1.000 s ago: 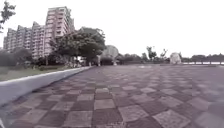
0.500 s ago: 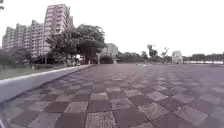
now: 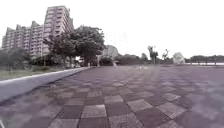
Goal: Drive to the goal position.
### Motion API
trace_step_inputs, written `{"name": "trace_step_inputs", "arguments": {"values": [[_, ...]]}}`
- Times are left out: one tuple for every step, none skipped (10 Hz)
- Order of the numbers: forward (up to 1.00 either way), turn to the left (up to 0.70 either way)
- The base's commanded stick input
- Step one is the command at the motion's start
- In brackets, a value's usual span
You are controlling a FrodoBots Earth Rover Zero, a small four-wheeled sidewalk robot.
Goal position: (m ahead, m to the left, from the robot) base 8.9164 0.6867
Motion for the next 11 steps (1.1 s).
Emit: {"name": "trace_step_inputs", "arguments": {"values": [[1.00, 0.40], [1.00, 0.23], [1.00, 0.00], [1.00, 0.00], [1.00, 0.00], [1.00, 0.00], [1.00, 0.00], [1.00, 0.00], [1.00, 0.00], [1.00, 0.00], [1.00, 0.00]]}}
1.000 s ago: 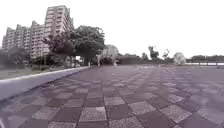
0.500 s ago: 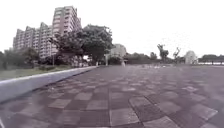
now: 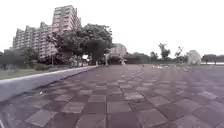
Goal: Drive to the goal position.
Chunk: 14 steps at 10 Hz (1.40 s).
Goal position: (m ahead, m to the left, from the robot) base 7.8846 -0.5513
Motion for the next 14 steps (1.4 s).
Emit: {"name": "trace_step_inputs", "arguments": {"values": [[1.00, 0.00], [1.00, 0.00], [1.00, 0.00], [1.00, 0.00], [1.00, 0.00], [1.00, 0.00], [1.00, 0.00], [1.00, 0.00], [1.00, 0.00], [1.00, 0.00], [1.00, 0.00], [1.00, 0.00], [1.00, 0.00], [1.00, 0.00]]}}
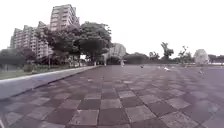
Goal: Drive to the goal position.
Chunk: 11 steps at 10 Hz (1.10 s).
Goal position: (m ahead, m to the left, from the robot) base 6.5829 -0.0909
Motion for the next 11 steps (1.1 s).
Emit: {"name": "trace_step_inputs", "arguments": {"values": [[1.00, 0.00], [1.00, 0.00], [1.00, 0.00], [1.00, 0.00], [1.00, 0.00], [1.00, 0.00], [1.00, 0.00], [1.00, 0.00], [1.00, 0.00], [1.00, 0.00], [1.00, 0.00]]}}
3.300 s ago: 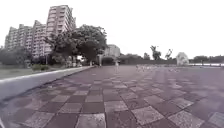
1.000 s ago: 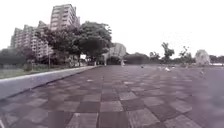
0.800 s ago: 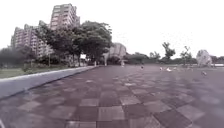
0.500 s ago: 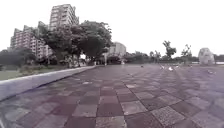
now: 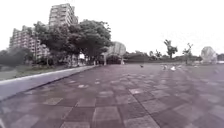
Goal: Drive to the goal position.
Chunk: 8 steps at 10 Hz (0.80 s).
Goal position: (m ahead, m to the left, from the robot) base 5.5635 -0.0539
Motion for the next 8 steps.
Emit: {"name": "trace_step_inputs", "arguments": {"values": [[1.00, 0.00], [1.00, 0.00], [1.00, 0.00], [1.00, 0.17], [1.00, 0.33], [1.00, 0.36], [1.00, 0.00], [1.00, 0.00]]}}
